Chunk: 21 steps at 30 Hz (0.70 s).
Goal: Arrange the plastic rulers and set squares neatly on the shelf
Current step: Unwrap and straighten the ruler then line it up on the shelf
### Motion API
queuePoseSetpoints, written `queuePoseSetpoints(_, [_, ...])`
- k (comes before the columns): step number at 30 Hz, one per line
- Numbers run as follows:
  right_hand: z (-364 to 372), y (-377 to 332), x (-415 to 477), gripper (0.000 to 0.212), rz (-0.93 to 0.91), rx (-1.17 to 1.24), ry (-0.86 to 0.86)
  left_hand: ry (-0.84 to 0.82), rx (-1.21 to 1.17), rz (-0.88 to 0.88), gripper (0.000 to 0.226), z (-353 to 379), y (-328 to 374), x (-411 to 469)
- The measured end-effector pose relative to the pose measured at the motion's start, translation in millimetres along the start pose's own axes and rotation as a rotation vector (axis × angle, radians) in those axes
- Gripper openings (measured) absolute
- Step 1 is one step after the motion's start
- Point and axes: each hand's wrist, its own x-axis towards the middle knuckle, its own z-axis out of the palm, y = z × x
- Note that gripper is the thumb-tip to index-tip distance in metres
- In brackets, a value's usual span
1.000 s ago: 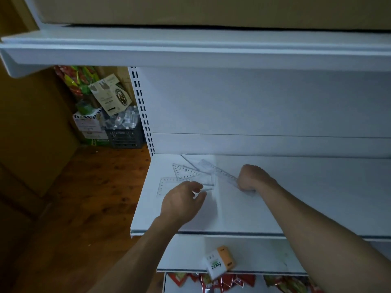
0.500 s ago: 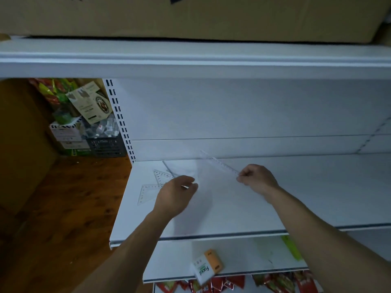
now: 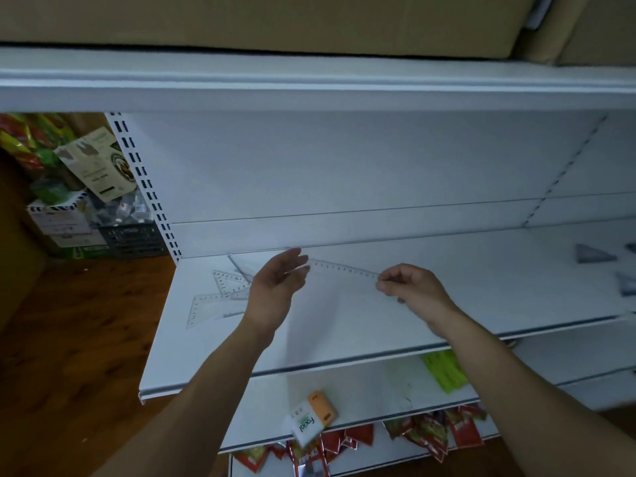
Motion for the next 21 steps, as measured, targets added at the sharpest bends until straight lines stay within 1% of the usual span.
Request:
queuePoseSetpoints(4, [-27, 7, -10, 0.010, -0.014, 0.099, 0.135, -0.041, 0.005, -0.001, 0.026, 36, -12, -11])
queuePoseSetpoints(8, [-84, 29, -30, 0.010, -0.020, 0.150, 0.199, -0.073, 0.018, -0.039, 0.021, 96, -28, -26])
queuePoseSetpoints(12, [-164, 56, -60, 0.010, -0.030, 0.142, 0.264, -0.146, 0.065, -0.026, 0.020, 180, -50, -44])
queuePoseSetpoints(16, [-261, 93, -95, 0.010, -0.042, 0.161, 0.350, -0.214, 0.152, -0.015, 0.011, 279, -78, -67])
queuePoseSetpoints(19, [-325, 120, -122, 0.012, -0.015, 0.220, 0.433, -0.256, 0.130, -0.037, 0.011, 349, -93, -83])
queuePoseSetpoints(21, [-360, 136, -138, 0.010, 0.000, 0.250, 0.466, -0.278, 0.107, -0.059, 0.013, 390, -101, -93])
